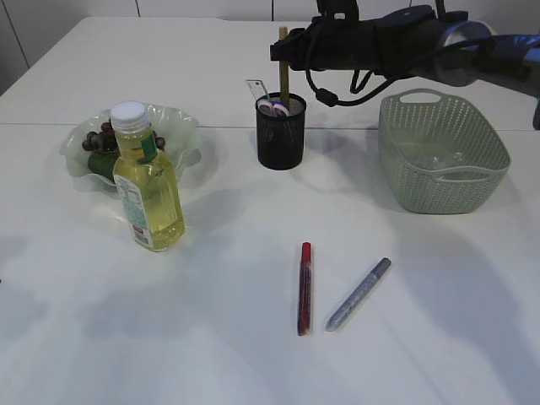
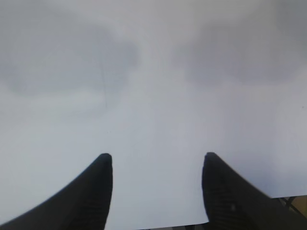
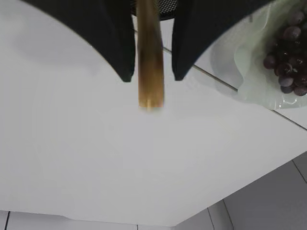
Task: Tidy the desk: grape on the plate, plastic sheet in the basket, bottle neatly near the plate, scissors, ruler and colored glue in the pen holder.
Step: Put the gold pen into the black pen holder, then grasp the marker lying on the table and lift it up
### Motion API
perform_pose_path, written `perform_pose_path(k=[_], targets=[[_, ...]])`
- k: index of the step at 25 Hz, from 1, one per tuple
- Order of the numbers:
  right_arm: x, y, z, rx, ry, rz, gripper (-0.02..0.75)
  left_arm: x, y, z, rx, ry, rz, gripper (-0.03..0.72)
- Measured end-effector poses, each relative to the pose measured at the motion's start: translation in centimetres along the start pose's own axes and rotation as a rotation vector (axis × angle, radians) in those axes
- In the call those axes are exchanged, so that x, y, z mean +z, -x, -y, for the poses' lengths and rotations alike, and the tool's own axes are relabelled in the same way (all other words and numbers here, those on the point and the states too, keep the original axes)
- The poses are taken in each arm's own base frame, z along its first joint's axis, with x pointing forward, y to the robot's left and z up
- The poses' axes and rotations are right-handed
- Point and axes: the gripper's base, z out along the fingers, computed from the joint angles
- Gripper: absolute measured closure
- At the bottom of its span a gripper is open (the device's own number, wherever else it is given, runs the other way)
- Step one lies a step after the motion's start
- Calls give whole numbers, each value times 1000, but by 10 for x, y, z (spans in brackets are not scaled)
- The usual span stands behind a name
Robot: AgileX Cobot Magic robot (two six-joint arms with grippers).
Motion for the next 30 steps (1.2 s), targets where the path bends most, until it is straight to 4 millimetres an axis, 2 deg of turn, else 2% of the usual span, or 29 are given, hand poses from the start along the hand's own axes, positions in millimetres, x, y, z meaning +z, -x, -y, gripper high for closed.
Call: perform_pose_path(k=[2,5,11,14,17,23,26,30], targets=[[1,-1,0,4,2,3,476,0,0,0,0,0,0,254],[1,-1,0,-10,8,5,406,0,0,0,0,0,2,254],[0,-1,-1,-28,9,1,384,0,0,0,0,0,2,254],[-6,6,-4,-47,18,-37,383,0,0,0,0,0,2,254],[-24,23,-9,-53,19,-130,383,0,0,0,0,0,2,254],[-77,44,-19,-38,-113,-514,383,0,0,0,0,0,2,254],[-100,47,-31,33,-137,-686,383,0,0,0,0,0,4,254],[-113,45,-48,119,-142,-817,383,0,1,0,0,-1,8,254]])
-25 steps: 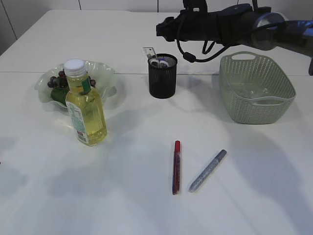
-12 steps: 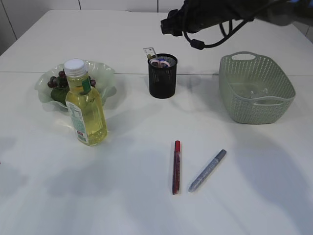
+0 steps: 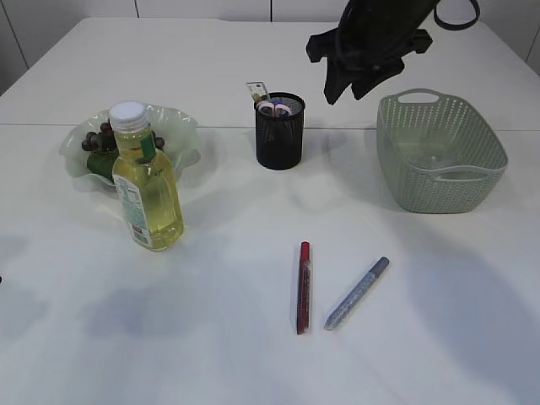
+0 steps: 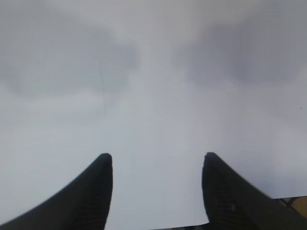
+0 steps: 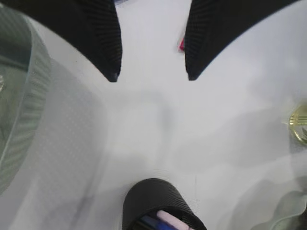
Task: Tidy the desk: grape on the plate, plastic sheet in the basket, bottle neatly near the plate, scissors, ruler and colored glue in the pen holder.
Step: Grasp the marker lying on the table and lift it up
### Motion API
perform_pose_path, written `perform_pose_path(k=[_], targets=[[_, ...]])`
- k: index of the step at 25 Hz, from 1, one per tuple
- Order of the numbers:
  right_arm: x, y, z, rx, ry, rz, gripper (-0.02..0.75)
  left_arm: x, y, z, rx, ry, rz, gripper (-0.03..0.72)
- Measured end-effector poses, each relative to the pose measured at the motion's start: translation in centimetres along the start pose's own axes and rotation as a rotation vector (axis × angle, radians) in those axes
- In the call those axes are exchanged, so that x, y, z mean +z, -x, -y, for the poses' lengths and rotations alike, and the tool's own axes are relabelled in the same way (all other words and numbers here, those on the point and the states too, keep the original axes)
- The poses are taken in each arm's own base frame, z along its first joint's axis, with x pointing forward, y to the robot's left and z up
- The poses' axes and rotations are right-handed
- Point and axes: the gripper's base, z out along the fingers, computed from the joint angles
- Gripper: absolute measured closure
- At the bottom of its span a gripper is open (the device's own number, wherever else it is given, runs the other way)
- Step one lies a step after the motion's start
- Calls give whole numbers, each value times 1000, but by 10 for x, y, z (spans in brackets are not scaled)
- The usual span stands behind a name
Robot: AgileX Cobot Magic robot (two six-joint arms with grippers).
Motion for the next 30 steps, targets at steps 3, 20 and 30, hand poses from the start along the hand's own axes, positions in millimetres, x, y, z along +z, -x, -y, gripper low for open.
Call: perform_pose_path(k=[3,20,30], targets=[[1,-3,-9,51,4,-21,383,0,0,0,0,0,2,254],[16,-129,-36,289,-82,-418,383,0,1,0,0,-1,12,254],[47,-150,-33,765,-145,-325,383,0,2,0,0,-1,17,254]])
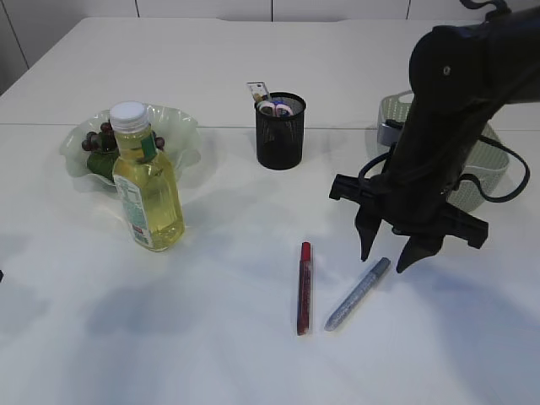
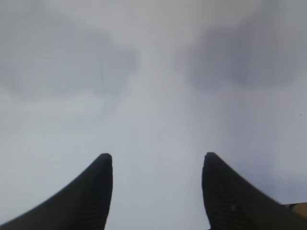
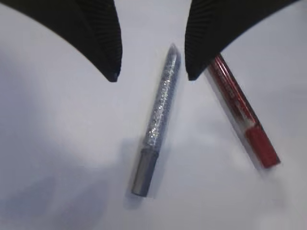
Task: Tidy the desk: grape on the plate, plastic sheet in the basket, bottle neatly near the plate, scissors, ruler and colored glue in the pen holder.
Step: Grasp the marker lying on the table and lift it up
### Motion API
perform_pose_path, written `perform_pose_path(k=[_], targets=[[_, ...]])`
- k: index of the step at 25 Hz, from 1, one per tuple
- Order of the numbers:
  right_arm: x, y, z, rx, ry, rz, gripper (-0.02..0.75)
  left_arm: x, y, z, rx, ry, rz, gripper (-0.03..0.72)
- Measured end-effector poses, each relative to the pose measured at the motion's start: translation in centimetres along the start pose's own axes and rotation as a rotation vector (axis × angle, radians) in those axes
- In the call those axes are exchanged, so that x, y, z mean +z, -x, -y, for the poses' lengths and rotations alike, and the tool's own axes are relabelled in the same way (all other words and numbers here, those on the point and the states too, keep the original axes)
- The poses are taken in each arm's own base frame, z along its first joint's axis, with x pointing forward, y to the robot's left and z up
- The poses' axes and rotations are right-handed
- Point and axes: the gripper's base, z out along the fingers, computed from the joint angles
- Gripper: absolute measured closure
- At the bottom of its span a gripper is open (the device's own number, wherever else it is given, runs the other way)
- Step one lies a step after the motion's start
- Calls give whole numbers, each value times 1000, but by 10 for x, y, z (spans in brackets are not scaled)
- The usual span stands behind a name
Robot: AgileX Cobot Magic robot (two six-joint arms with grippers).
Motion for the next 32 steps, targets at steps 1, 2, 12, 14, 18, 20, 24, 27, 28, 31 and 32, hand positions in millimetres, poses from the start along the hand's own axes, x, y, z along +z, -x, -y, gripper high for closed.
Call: perform_pose_path(k=[1,2,12,14,18,20,24,27,28,31,32], targets=[[0,1,-1,40,11,11,383,0,0,0,0,0,2,254],[0,2,-1,92,18,17,383,0,0,0,0,0,2,254],[18,9,-5,278,22,41,383,0,0,0,0,0,2,254],[26,10,-5,291,6,29,383,0,0,0,0,0,2,254],[43,12,-5,303,-22,10,383,0,0,0,0,0,2,254],[48,12,-5,306,-28,7,383,0,0,0,0,0,2,254],[59,14,-5,306,-38,2,383,0,0,0,0,0,2,254],[68,15,-5,309,-47,-5,383,0,0,0,0,0,2,254],[70,15,-5,311,-51,-10,383,0,0,0,0,0,2,254],[73,15,-5,312,-57,-15,383,0,0,0,0,0,2,254],[73,15,-5,312,-56,-13,384,0,0,0,0,0,2,254]])
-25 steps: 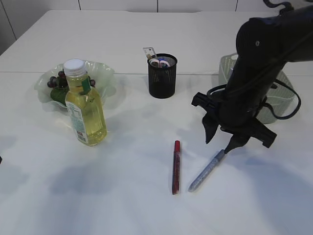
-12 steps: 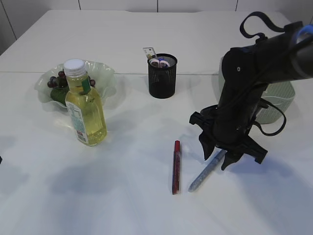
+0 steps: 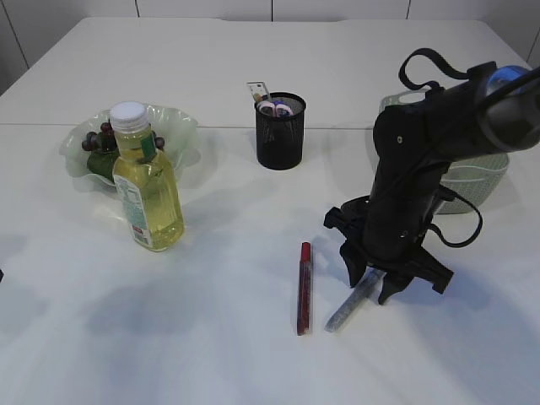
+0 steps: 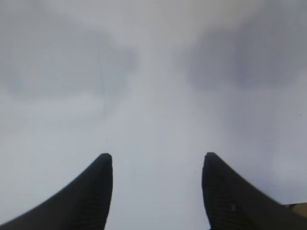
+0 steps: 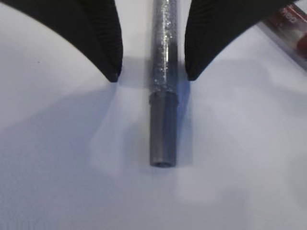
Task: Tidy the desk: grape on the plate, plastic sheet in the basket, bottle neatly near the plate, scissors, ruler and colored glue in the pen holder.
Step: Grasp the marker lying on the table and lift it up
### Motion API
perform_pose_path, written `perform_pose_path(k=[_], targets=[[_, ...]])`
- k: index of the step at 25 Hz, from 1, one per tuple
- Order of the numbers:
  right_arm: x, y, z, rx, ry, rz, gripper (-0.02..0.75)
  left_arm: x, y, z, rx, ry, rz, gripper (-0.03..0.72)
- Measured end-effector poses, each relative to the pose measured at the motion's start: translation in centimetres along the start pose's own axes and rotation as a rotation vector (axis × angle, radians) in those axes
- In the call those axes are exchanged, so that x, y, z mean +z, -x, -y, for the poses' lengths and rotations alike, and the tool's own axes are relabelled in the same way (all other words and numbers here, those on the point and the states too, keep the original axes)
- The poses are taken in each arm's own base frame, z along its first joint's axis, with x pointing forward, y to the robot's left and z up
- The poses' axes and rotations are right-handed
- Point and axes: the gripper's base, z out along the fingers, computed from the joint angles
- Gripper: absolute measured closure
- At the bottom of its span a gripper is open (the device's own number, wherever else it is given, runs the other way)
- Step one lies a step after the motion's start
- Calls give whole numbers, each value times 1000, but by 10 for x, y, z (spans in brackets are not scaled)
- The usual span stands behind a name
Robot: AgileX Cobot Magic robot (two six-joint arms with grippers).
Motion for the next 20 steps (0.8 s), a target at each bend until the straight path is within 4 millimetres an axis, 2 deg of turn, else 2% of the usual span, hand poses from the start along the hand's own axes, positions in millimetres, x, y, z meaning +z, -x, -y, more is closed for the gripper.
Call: perform_pose_path(k=[4,8,11,20], targets=[[0,1,-1,-1,15,12,419,0,0,0,0,0,0,254],[0,1,-1,-4,16,16,533,0,0,0,0,0,0,254],[0,2,-1,-6,15,18,591,0,0,0,0,0,0,254],[0,2,-1,-26,16,18,603,0,0,0,0,0,0,254]])
